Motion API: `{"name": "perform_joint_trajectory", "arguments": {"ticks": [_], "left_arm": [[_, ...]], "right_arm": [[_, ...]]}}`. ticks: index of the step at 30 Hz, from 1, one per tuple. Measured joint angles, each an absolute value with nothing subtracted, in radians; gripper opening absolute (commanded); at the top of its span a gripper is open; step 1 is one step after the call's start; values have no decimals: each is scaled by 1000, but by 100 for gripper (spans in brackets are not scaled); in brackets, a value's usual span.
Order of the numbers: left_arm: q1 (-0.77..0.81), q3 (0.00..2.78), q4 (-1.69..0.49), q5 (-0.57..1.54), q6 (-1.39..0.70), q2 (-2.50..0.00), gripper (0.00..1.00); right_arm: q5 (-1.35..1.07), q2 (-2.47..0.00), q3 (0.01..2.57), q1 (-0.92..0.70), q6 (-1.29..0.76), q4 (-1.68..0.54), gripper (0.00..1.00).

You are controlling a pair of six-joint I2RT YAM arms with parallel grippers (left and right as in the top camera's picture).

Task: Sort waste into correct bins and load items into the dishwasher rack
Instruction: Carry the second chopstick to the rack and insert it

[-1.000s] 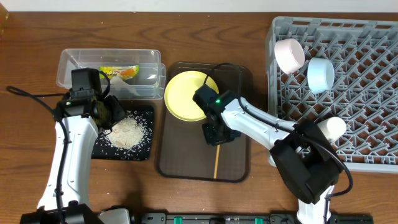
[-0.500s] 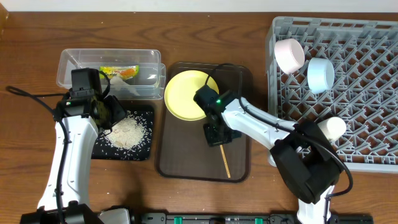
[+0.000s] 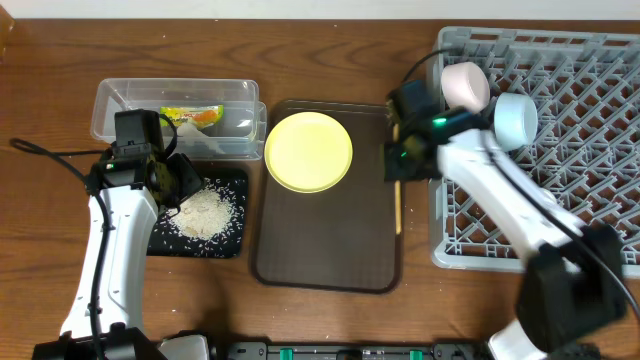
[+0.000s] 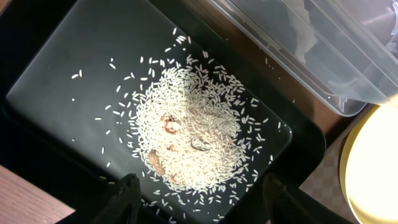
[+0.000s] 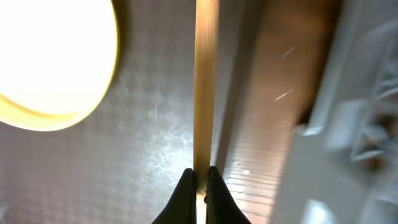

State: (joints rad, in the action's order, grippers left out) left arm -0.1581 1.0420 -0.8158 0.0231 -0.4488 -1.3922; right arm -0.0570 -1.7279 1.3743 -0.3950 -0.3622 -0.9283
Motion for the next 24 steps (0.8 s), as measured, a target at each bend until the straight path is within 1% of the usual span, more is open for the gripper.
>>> {"name": "perform_joint_trajectory", "arguments": {"ticks": [7,13,17,21,23,24], "left_arm": [[-158,1042,-816,23,-449,-1392,66],[-158,1042,-816,23,-449,-1392,66],[-158,1042,-816,23,-449,-1392,66],[-158,1042,-816,23,-449,-1392,66],[-158,1042,-816,23,-449,-1392,66],[-158,1042,-816,23,-449,-1392,66]], "right_arm": [[-54,-1567,1381,-240,-282,-967,1],[-52,-1570,1383,-121,-228,-1059,1],[-62,-1608,1383,-104,-200,-1080,1],[-76,-1679,1383,-106,-184,-1085,9],[-80,-1713,1383,-106,-178,-1084,22],[-81,-1725,1383,-106,-179,-1084,26]]}}
